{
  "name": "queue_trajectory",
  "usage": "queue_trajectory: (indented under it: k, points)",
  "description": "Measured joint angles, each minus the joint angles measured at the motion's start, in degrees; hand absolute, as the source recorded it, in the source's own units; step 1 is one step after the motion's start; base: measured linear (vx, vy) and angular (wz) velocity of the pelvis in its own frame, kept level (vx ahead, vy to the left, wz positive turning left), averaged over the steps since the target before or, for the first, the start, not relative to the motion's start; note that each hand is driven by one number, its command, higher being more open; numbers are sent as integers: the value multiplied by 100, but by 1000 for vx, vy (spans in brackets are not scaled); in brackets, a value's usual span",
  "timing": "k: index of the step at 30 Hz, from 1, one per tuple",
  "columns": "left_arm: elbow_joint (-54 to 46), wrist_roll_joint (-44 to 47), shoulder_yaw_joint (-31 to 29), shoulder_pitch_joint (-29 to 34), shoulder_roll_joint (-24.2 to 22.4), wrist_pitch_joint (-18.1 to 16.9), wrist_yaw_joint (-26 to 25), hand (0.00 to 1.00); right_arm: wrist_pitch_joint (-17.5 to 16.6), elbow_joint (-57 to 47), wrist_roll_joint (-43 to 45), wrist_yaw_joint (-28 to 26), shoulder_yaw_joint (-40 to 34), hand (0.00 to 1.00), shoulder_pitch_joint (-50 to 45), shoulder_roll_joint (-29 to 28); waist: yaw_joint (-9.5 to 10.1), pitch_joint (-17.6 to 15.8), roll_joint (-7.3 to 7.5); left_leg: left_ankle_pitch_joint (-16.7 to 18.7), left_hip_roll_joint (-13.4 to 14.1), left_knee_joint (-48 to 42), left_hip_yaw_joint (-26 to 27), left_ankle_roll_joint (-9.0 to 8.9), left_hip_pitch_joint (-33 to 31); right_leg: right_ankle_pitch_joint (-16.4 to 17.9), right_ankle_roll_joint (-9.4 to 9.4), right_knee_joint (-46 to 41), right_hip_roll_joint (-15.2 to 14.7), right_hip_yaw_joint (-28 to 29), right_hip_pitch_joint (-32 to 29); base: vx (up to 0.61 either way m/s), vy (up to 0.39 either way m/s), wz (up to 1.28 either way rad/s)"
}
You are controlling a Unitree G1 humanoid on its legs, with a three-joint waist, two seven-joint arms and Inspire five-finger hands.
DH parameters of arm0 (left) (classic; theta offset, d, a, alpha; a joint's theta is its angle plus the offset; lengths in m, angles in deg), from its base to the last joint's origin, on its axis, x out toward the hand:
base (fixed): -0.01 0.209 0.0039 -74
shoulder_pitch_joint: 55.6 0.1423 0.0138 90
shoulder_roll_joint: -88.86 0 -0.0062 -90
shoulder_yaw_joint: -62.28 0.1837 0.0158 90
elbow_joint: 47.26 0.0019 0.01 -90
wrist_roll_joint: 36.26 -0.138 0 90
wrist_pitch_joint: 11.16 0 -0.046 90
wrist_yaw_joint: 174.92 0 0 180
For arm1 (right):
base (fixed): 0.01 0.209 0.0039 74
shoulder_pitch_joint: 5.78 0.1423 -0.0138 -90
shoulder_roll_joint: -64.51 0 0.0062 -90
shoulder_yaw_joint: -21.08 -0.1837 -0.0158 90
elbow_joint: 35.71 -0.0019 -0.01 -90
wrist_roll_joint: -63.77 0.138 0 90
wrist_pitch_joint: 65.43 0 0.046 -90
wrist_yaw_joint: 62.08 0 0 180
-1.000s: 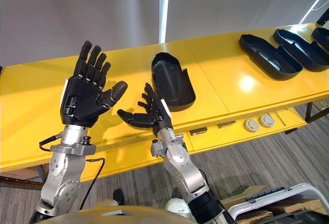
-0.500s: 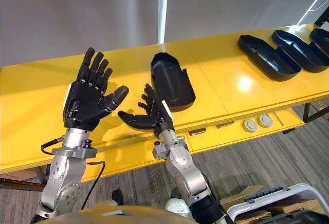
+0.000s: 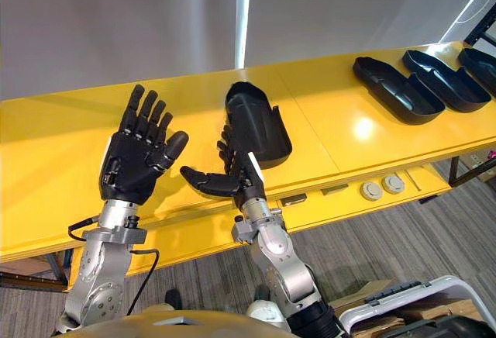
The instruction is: Walk over and take three plastic housings, then place them on the shelf
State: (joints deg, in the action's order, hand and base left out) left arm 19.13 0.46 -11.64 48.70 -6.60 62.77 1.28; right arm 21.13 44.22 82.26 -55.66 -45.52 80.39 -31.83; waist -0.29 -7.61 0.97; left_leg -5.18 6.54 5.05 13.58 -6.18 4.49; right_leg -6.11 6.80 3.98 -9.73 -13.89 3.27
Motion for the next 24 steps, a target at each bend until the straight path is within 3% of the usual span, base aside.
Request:
queue_trajectory:
  k: [6, 11, 12, 24]
  points:
    - [61, 126, -18, 231, -60, -4, -132, 100, -1265, -1343, 343, -620, -242, 100, -255, 210, 25, 24, 6, 0, -1, 0, -5, 0, 2, 3, -2, 1, 0, -13, 15, 0, 0, 1]
    - [60, 277, -393, 693, -166, 8, -50, 100, -1889, -2163, 988, -1555, -1241, 100, -1327, 241, -20, 171, 45, 34, 2, 2, 29, 0, 18, 49, 1, 3, 3, 10, 17, 0, 0, -1]
    - [58, 348, -480, 758, -171, 6, -24, 100, -1935, -2191, 1121, -1681, -1422, 0, -1605, 241, -30, 213, 49, 58, 3, 3, 56, 1, 20, 58, -10, 3, 3, 25, 7, 0, 0, -7]
    - [41, 357, -266, 885, -315, -20, 45, 100, -1698, -1931, 885, -1834, -1373, 0, -2774, 221, -224, 489, -7, 218, 38, 2, 500, -76, 210, 61, -14, -5, 58, 474, -122, 0, 9, -18]
